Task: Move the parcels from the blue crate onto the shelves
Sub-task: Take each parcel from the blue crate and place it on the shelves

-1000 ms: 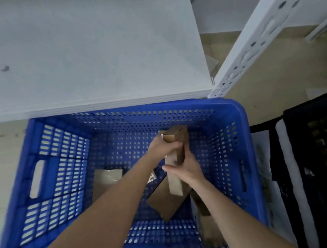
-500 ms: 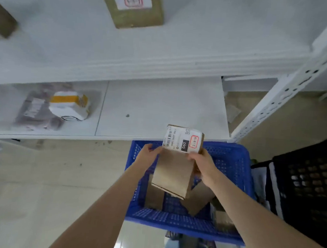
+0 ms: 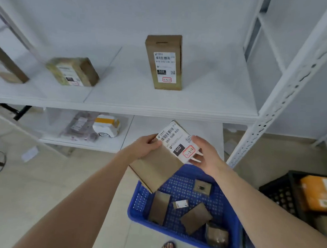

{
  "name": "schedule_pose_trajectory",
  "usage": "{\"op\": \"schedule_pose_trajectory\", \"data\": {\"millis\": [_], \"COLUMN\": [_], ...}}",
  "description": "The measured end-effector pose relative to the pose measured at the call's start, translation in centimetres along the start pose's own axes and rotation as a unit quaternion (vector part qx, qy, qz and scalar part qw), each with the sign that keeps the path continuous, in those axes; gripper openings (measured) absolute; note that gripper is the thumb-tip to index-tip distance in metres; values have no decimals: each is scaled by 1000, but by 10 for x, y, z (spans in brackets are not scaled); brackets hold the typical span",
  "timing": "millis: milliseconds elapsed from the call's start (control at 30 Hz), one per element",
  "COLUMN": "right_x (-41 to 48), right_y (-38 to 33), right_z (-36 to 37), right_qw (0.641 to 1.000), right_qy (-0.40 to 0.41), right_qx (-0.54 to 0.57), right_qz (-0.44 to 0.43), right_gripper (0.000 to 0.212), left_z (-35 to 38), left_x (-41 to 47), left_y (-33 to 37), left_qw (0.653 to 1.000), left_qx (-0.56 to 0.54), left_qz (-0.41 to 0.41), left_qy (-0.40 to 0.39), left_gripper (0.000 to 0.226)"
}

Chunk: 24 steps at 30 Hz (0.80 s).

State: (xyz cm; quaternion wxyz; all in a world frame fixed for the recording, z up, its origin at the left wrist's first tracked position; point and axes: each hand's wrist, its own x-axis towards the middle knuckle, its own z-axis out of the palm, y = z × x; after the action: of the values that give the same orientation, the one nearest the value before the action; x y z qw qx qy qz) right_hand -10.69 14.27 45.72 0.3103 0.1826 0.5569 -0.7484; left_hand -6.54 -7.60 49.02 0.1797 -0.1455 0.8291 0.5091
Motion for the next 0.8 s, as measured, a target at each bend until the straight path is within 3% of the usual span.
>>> {"op": "schedule_pose_trajectory", "data": {"millis": [133, 267, 333, 400, 500, 600, 800], "right_x": [-35, -62, -72, -80, -89, -93, -97], "right_y": [-26, -35, -37, -37, -34, -32, -30], "right_z": [8, 15, 18, 22, 31, 42, 69], "right_qw": [1000, 998, 996, 994, 993, 994, 997], "right_qy": [-14, 2, 2, -2, -26, -35, -26], "right_qx": [-10, 27, 70, 98, 106, 101, 62], "right_qz": [-18, -57, -60, -50, -36, -29, -25], "right_gripper": [20, 23, 22, 22, 23, 19, 18], "left_z": [-14, -28, -33, -35, -34, -42, -74], "left_x": [-22, -44, -58, -70, -85, -93, -104], "left_y": [38, 50, 49, 45, 38, 39, 34], "left_qw": [990, 932, 930, 948, 956, 950, 955], "left_qx": [118, 244, 174, 24, -122, -165, -146], "left_qz": [45, -19, -76, -125, -126, -77, -40], "left_qy": [62, 269, 315, 292, 235, 252, 255], "left_gripper": [27, 58, 74, 82, 58, 39, 36]}}
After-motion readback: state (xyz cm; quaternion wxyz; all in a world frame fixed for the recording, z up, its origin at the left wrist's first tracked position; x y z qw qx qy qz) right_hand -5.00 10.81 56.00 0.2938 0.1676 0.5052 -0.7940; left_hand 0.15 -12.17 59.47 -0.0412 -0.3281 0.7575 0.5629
